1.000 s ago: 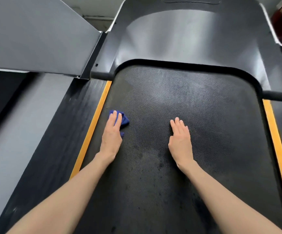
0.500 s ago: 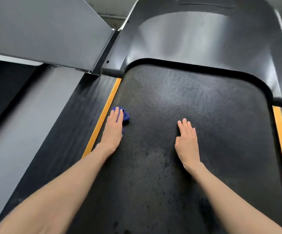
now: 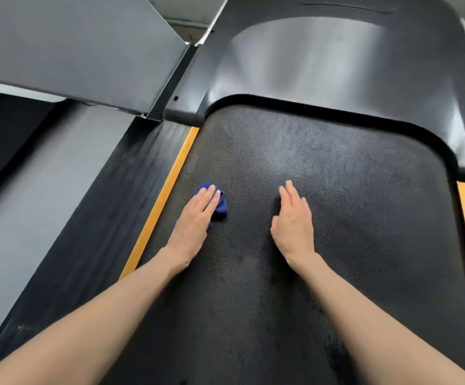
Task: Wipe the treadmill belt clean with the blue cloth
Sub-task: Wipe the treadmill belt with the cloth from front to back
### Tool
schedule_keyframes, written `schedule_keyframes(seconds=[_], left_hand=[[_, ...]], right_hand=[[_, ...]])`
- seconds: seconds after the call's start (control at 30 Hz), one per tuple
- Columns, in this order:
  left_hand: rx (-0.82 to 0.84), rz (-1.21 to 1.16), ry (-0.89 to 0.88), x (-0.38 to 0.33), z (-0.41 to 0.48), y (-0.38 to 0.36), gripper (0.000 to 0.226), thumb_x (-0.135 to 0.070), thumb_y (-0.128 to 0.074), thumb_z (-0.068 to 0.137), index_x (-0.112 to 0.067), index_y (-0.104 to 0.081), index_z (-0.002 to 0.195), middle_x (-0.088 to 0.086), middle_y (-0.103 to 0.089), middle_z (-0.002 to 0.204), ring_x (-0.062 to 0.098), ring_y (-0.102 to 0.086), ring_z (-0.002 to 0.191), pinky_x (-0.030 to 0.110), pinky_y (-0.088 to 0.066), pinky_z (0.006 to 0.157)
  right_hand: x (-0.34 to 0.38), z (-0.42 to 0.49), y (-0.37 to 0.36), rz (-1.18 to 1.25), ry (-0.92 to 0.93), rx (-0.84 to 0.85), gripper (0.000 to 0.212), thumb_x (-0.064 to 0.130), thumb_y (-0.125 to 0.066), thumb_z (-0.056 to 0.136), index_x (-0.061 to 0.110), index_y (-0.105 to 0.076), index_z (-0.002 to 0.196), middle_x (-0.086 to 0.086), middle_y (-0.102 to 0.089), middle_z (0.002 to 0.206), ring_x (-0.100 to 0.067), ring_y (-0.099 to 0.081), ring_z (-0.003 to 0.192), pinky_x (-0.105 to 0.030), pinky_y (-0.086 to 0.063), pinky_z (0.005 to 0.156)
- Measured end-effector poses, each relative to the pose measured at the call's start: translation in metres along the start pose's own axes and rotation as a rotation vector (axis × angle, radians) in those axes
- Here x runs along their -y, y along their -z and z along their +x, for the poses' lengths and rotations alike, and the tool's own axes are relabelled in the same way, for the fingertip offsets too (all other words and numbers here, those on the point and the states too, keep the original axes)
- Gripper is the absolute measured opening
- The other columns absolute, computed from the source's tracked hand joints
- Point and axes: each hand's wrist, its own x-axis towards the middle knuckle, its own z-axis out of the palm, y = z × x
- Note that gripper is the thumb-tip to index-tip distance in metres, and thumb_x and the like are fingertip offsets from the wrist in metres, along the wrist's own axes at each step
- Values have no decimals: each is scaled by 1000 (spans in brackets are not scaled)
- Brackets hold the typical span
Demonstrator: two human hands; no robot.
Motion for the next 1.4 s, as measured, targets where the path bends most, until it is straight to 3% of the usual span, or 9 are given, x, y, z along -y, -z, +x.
schedule_keyframes(seconds=[0.27, 0.37, 0.47, 0.63, 0.73, 0.9, 1.1, 1.27, 1.4], left_hand=[[15, -60, 153, 21, 91, 10, 73, 4, -58, 83, 0, -21, 145, 16, -16, 154, 31, -12, 144, 29, -4, 116], [15, -66, 154, 29, 111, 7, 71, 8, -55, 83, 1, -22, 145, 18, -17, 154, 33, -12, 143, 30, -5, 117], [9, -60, 143, 36, 130, 9, 71, 10, -55, 81, 2, -23, 144, 19, -19, 153, 33, -14, 143, 29, -5, 116], [26, -73, 217, 33, 153, 11, 72, 5, -57, 82, 2, -21, 145, 19, -18, 153, 30, -14, 143, 29, -6, 117], [17, -96, 255, 30, 139, 9, 74, 8, -58, 81, 0, -22, 145, 18, -19, 153, 29, -16, 143, 29, -10, 117], [18, -135, 294, 20, 87, 15, 74, 11, -56, 80, -4, -24, 146, 14, -19, 154, 25, -17, 143, 26, -10, 117], [30, -191, 434, -28, 12, 17, 59, -8, -45, 93, -9, -21, 148, 6, -12, 157, 20, -9, 145, 27, -10, 116], [59, -391, 503, -51, -7, 51, 45, -22, -36, 99, -15, -33, 144, 9, -39, 147, 25, -36, 134, 27, -25, 107], [55, -350, 635, -23, -7, 84, 45, 3, -41, 86, -9, -56, 126, 16, -59, 126, 31, -52, 117, 28, -35, 93]], right_hand=[[11, 29, -4, -45, 45, 108, 43, 3, -42, 88, 8, -48, 131, -4, -46, 139, -21, -44, 126, -30, -31, 106], [17, 34, -2, -68, 14, 38, 25, 1, -52, 83, 7, -62, 105, -6, -63, 105, -27, -60, 94, -36, -48, 79], [18, 39, -5, -137, 65, -60, 21, -5, -71, 59, 9, -64, 74, -4, -62, 71, -26, -60, 57, -30, -48, 48], [17, 32, -4, -156, 71, -71, 25, 0, -75, 63, 9, -66, 84, -1, -65, 79, -26, -58, 42, -26, -40, 34], [19, 30, 0, -162, 59, -17, 26, -1, -71, 67, 8, -67, 91, -2, -67, 90, -28, -62, 49, -29, -44, 38], [18, 29, 1, -112, 3, 95, 34, 6, -45, 88, 11, -56, 120, 0, -54, 129, -32, -63, 96, -39, -49, 74], [11, 22, -2, -127, 110, 272, 57, 0, -41, 88, 3, -26, 143, -11, -22, 153, -24, -21, 141, -29, -19, 114], [48, 15, 10, 55, 66, 97, 45, 4, -47, 83, 0, -49, 128, -17, -43, 140, -31, -40, 129, -38, -29, 108], [104, -26, -6, 47, 266, 146, 36, 21, -44, 83, 5, -59, 111, -16, -56, 119, -35, -55, 102, -41, -48, 79]])
